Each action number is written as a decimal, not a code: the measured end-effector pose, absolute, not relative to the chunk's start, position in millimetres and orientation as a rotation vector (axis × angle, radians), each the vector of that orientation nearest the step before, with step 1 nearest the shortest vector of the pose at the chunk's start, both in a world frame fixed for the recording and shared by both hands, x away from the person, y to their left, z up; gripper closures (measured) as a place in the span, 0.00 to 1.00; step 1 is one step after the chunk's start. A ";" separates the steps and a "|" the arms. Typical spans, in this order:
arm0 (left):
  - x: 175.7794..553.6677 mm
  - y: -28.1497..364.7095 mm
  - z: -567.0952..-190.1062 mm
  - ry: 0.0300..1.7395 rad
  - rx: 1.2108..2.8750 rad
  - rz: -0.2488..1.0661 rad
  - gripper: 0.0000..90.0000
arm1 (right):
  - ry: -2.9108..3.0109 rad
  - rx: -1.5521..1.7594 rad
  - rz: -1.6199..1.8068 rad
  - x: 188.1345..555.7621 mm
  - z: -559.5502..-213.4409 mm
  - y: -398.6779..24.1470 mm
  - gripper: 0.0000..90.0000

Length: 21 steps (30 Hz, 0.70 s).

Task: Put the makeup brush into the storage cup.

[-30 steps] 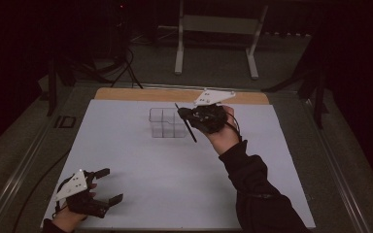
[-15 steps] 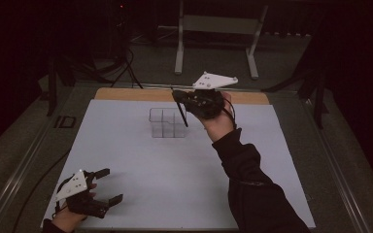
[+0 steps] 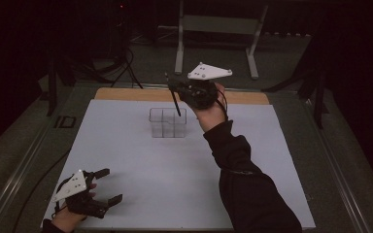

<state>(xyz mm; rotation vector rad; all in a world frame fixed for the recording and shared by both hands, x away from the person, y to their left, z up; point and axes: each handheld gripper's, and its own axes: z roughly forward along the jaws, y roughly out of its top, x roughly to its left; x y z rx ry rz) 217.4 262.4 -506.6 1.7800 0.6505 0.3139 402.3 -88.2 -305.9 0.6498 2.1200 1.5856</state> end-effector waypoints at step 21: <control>217.2 262.9 -505.9 0.648 1.767 0.311 0.01 | 1.963 0.673 1.724 435.4 -307.9 -77.4 0.94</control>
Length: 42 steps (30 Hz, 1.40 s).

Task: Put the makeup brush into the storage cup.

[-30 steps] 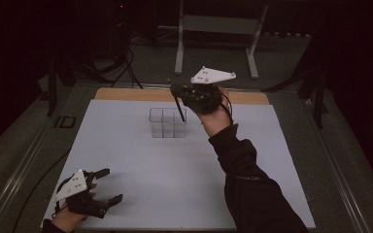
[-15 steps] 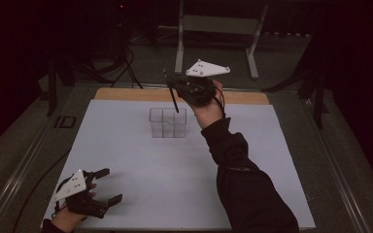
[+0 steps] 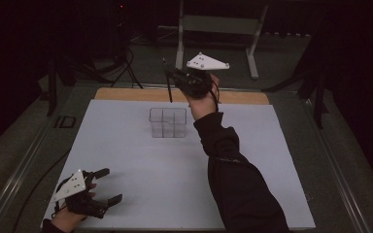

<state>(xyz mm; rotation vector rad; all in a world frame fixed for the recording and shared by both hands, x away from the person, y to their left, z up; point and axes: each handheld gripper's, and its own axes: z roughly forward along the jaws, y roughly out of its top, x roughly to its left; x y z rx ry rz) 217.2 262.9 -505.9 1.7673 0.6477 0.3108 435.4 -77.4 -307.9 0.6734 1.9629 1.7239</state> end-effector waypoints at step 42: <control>216.9 262.3 -505.6 0.640 1.768 0.306 0.01 | 1.971 0.970 1.638 461.4 -407.0 -65.4 0.94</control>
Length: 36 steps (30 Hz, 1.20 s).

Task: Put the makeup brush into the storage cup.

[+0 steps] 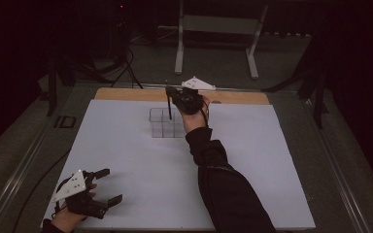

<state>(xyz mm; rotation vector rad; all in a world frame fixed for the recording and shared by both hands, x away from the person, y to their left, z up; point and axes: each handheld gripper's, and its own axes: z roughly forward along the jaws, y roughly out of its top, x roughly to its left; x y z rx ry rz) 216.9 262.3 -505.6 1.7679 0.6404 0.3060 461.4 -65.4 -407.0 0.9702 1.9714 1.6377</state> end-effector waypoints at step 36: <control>217.4 262.5 -506.0 0.646 1.770 0.297 0.01 | 2.170 1.105 1.503 472.4 -442.5 -58.1 0.94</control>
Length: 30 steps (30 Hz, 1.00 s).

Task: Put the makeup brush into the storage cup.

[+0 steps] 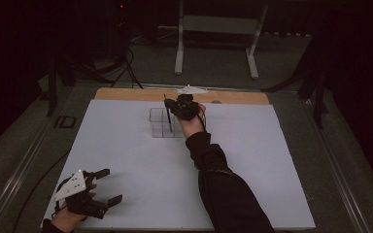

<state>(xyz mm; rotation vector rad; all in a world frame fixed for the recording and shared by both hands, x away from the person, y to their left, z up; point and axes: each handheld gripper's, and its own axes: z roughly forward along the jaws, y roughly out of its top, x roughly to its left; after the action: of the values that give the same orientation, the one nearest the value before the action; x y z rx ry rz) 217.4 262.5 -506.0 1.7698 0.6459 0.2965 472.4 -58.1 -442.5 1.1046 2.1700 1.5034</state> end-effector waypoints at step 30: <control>217.8 261.4 -505.9 0.652 1.777 0.294 0.01 | 2.347 1.076 1.258 467.5 -430.6 -63.8 0.10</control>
<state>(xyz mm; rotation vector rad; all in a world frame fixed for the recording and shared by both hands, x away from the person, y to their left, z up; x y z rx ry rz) 217.8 261.4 -505.9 1.7770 0.6517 0.2937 467.5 -63.8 -430.6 1.0760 2.3471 1.2585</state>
